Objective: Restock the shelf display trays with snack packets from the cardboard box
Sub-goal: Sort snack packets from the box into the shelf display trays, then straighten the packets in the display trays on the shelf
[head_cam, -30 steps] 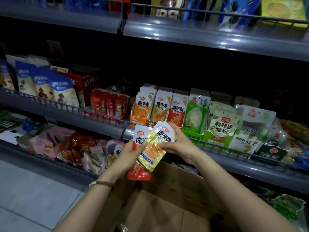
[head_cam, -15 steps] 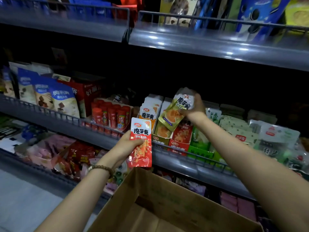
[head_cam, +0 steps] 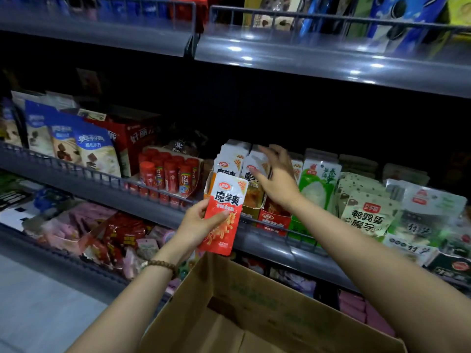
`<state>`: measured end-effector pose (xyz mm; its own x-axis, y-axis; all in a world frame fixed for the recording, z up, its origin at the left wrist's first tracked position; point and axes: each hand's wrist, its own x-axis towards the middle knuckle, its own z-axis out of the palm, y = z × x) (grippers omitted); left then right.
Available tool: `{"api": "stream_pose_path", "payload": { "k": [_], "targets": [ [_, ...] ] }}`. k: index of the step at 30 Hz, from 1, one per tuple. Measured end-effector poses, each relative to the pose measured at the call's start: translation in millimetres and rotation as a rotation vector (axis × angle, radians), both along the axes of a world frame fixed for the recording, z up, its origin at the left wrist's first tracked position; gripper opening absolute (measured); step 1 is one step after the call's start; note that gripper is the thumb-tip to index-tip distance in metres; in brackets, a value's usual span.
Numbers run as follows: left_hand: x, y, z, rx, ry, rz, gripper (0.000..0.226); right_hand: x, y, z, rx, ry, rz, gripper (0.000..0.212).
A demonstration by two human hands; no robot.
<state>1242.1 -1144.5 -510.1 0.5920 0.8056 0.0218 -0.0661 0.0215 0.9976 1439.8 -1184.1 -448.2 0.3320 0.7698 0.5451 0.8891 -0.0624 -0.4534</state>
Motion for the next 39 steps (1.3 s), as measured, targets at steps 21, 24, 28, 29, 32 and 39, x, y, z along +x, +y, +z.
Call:
{"api": "stream_pose_path", "payload": {
  "k": [21, 24, 28, 29, 32, 39],
  "targets": [
    [18, -15, -24, 0.159, -0.068, 0.163, 0.028, 73, -28, 35, 0.084, 0.43, -0.213, 0.048],
    [7, -16, -37, 0.203, 0.004, 0.145, 0.028, 63, -26, 12, -0.015, 0.274, -0.16, 0.054],
    [-9, -27, -54, 0.257, 0.076, 0.12, 0.032, 63, -27, -11, -0.156, 0.068, -0.21, 0.062],
    [-13, -30, -60, 0.255, 0.079, 0.118, 0.033, 65, -29, -13, -0.167, 0.026, -0.225, 0.063],
    [-31, -39, -72, 0.273, 0.121, 0.091, 0.033, 60, -37, -17, -0.033, 0.063, -0.211, 0.062],
    [-98, -53, -88, 0.612, 0.501, 0.038, 0.051, -32, -88, -61, 0.031, 0.397, 0.186, 0.043]
  ]
}}
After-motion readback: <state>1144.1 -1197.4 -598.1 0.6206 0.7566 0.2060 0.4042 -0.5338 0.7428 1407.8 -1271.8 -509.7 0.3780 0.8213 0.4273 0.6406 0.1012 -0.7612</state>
